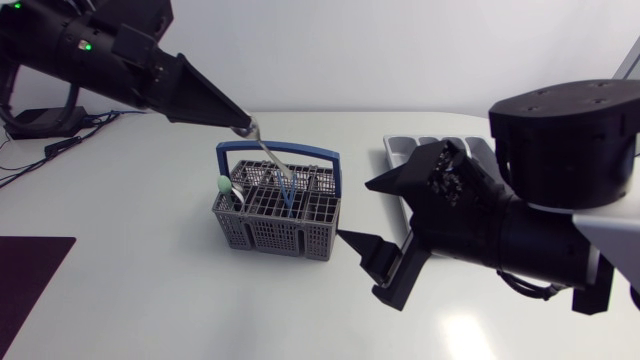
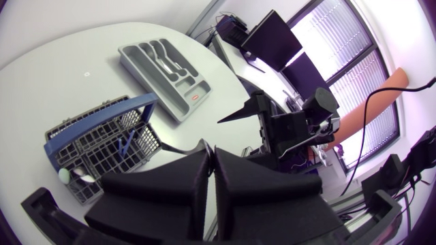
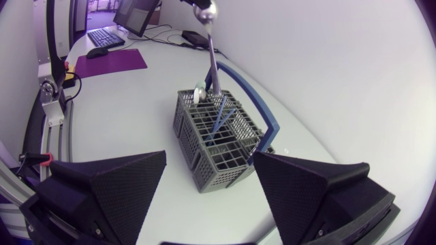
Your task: Unload the cutlery basket into the drawer organizer.
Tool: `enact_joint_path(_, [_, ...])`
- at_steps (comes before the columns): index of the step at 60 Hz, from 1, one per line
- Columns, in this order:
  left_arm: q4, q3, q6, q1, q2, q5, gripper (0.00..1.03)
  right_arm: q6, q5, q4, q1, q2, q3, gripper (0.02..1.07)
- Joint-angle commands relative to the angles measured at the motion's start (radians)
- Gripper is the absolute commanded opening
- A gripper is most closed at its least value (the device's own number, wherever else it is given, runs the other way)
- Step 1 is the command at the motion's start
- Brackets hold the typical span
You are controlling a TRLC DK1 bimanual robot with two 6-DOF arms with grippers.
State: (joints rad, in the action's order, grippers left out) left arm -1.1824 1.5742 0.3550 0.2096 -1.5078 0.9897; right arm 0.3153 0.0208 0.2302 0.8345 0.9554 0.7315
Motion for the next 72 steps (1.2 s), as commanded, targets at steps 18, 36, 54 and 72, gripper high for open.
enact_joint_path(18, [0.187,-0.088,-0.093,0.102,-0.117,0.127,0.04,0.077,0.091,-0.127,0.055,0.022,-0.018,0.79])
enact_joint_path(36, [0.287,-0.095,-0.149,0.182,-0.157,0.150,0.04,0.130,0.116,-0.200,0.051,0.059,-0.021,0.76])
enact_joint_path(54, [0.303,-0.086,-0.166,0.215,-0.172,0.150,0.04,0.160,0.093,-0.249,0.008,0.074,-0.043,0.48])
enact_joint_path(72, [0.311,-0.079,-0.175,0.218,-0.173,0.150,0.04,0.159,0.065,-0.259,-0.021,0.080,-0.064,0.30])
